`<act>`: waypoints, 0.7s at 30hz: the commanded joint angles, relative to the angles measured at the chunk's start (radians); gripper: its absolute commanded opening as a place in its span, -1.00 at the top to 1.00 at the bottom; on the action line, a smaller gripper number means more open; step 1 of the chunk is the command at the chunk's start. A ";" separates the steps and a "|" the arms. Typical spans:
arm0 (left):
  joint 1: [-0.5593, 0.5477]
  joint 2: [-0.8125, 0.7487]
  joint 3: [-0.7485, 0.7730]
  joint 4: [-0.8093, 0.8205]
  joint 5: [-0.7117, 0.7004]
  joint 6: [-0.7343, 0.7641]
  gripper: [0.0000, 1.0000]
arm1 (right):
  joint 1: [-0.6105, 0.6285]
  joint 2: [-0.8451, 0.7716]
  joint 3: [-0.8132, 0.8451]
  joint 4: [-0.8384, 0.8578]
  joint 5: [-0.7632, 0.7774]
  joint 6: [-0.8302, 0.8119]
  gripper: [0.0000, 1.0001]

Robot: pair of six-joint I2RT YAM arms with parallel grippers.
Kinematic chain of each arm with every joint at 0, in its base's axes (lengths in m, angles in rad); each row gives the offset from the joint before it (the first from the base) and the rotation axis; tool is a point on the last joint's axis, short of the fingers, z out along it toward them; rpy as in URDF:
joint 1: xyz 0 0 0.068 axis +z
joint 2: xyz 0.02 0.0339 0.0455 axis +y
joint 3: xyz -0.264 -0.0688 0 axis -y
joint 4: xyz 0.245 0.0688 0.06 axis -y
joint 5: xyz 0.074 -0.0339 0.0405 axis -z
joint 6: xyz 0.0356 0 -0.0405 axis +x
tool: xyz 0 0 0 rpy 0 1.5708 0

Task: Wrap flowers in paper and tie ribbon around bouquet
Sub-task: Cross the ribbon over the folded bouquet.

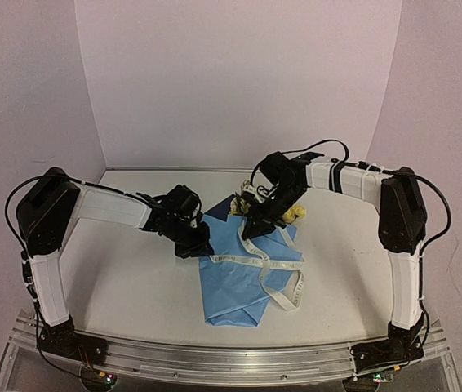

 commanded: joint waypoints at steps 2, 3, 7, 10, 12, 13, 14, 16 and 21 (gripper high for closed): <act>-0.007 -0.114 -0.013 0.049 -0.013 0.128 0.99 | 0.016 0.036 0.063 -0.043 -0.011 -0.076 0.96; -0.007 -0.126 -0.024 0.062 -0.008 0.143 1.00 | 0.021 0.040 0.074 -0.052 0.004 -0.088 0.94; -0.007 -0.174 -0.058 0.119 0.019 0.194 1.00 | 0.060 0.061 0.123 -0.092 0.064 -0.128 0.91; -0.007 -0.189 -0.066 0.145 0.042 0.225 1.00 | 0.089 0.077 0.142 -0.099 0.106 -0.143 0.91; -0.006 -0.190 -0.070 0.160 0.057 0.232 1.00 | 0.099 0.091 0.156 -0.102 0.126 -0.142 0.91; -0.006 -0.186 -0.071 0.164 0.060 0.231 1.00 | 0.101 0.103 0.162 -0.102 0.129 -0.140 0.91; -0.003 -0.177 -0.070 0.165 0.067 0.227 1.00 | 0.103 0.110 0.168 -0.102 0.133 -0.135 0.91; 0.002 -0.165 -0.072 0.174 0.088 0.216 0.99 | 0.107 0.121 0.173 -0.100 0.161 -0.126 0.92; 0.007 -0.175 -0.107 0.199 0.095 0.201 1.00 | 0.108 0.066 0.116 -0.077 0.239 -0.116 0.73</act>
